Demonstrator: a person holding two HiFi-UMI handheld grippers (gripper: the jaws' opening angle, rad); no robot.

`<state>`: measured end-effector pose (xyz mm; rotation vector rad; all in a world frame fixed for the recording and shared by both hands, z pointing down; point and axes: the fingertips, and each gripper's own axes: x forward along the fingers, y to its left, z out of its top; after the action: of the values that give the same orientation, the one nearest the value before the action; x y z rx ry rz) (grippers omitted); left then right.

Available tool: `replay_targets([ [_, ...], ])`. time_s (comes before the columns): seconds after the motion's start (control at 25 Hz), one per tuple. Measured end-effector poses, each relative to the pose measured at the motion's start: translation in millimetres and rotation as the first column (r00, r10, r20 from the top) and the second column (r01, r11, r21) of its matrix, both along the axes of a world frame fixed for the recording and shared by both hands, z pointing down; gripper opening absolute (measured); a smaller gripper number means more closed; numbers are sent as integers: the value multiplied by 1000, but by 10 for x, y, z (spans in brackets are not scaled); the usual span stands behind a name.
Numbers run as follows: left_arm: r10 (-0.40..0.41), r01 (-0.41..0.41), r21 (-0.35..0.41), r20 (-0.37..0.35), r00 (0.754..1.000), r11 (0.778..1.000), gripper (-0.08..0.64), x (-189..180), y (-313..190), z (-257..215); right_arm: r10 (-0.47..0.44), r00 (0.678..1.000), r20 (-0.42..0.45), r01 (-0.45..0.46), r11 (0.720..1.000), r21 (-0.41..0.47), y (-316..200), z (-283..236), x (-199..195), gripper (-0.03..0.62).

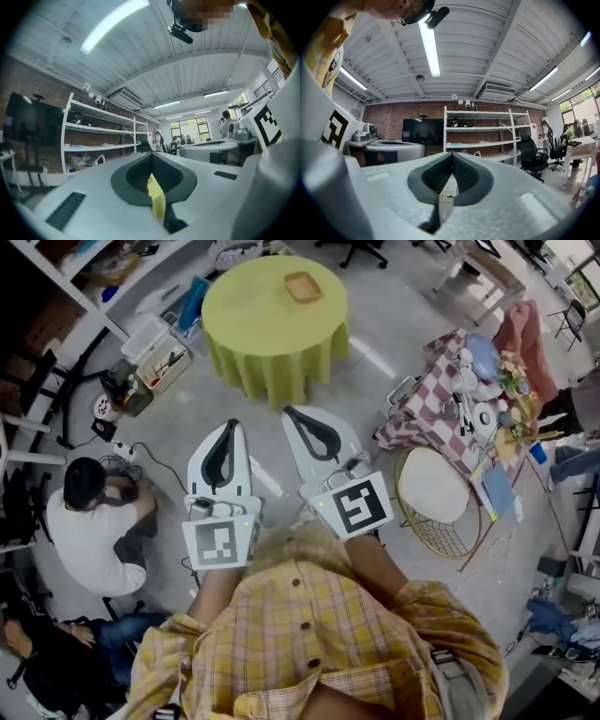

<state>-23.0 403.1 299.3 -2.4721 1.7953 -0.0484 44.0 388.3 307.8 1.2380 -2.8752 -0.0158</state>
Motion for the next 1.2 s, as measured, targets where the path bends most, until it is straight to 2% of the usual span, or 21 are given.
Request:
replay_targets([
  [0.08, -7, 7, 26, 13, 1000, 1000, 5, 88, -7, 1, -4, 1000, 2, 4, 1000, -5, -35, 19, 103, -3],
  [0.32, -45, 45, -27, 27, 999, 999, 5, 288, 30, 108, -34, 999, -19, 33, 999, -44, -71, 103, 321, -3],
  [0.48, -33, 34, -34, 52, 998, 999, 5, 413, 8, 149, -45, 999, -21, 44, 998, -39, -45, 87, 403, -3],
  [0.72, -7, 8, -39, 47, 999, 999, 5, 570, -77, 195, -29, 999, -14, 29, 999, -27, -70, 79, 534, -3],
  [1.08, -11, 12, -26, 33, 999, 1000, 5, 430, -463, 244, -28, 999, -27, 28, 999, -16, -452, 70, 370, -3],
  [1.2, -35, 37, -59, 39, 999, 998, 5, 278, -649, 338, -28, 999, -19, 28, 999, -19, -647, 126, 259, -3],
])
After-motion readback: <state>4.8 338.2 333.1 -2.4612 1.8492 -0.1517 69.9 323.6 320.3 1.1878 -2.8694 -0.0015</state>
